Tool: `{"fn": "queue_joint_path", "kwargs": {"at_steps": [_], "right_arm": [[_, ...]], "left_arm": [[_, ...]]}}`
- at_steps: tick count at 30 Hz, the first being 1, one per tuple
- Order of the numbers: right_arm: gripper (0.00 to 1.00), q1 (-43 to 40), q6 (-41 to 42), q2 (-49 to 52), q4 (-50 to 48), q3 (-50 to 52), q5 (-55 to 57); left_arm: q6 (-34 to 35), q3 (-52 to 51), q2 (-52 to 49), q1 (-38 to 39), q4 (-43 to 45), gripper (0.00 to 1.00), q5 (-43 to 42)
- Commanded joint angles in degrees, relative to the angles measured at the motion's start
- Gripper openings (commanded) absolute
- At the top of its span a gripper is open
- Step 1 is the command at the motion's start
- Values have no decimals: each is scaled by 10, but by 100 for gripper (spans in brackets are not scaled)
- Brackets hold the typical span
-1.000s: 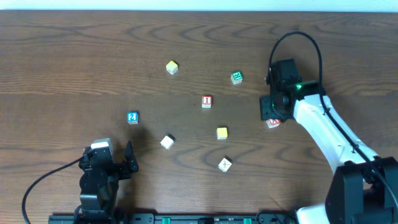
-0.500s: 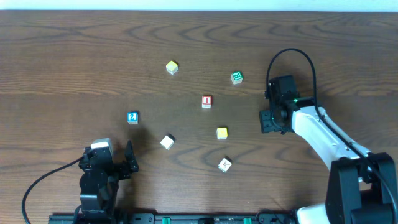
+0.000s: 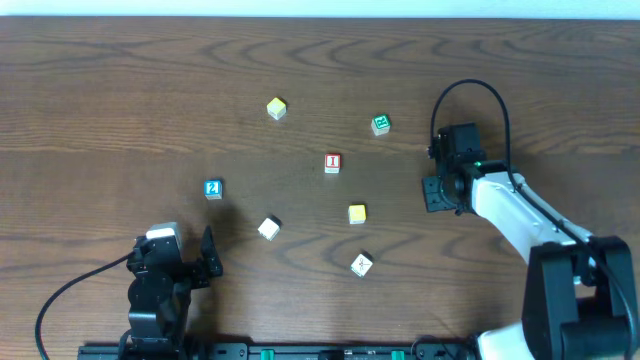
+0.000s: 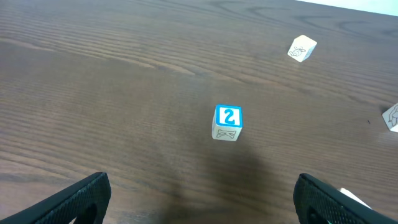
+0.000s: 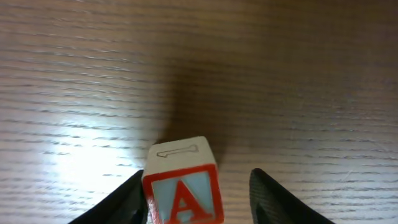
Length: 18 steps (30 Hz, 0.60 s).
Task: Spell out Ai2
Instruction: 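Move the right gripper to the red 'A' block and grasp it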
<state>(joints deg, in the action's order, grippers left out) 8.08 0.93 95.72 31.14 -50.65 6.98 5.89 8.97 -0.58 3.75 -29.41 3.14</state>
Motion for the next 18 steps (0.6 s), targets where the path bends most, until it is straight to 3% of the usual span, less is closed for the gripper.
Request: {"fn": "queue_joint_path", "kwargs": {"at_steps": [1,3,6,13,18], "right_arm": [[49,-5,-16,14,-2,5,-17],[47,-5,-18,18,-3,5,-26],[35,-5,-18,19,-6,5,-29],[34,-5,4,19,-7,-3,-33],[32,17,42,19,19,-74,-63]], "left_arm": [[-8,-9,3,-3,0,95,0],[-8,-9,3,-3,1,96,0],[-8,-9,3,-3,1,95,0],[-8,-9,3,-3,1,95,0],[-8,-9,3,-3,1,95,0]]}}
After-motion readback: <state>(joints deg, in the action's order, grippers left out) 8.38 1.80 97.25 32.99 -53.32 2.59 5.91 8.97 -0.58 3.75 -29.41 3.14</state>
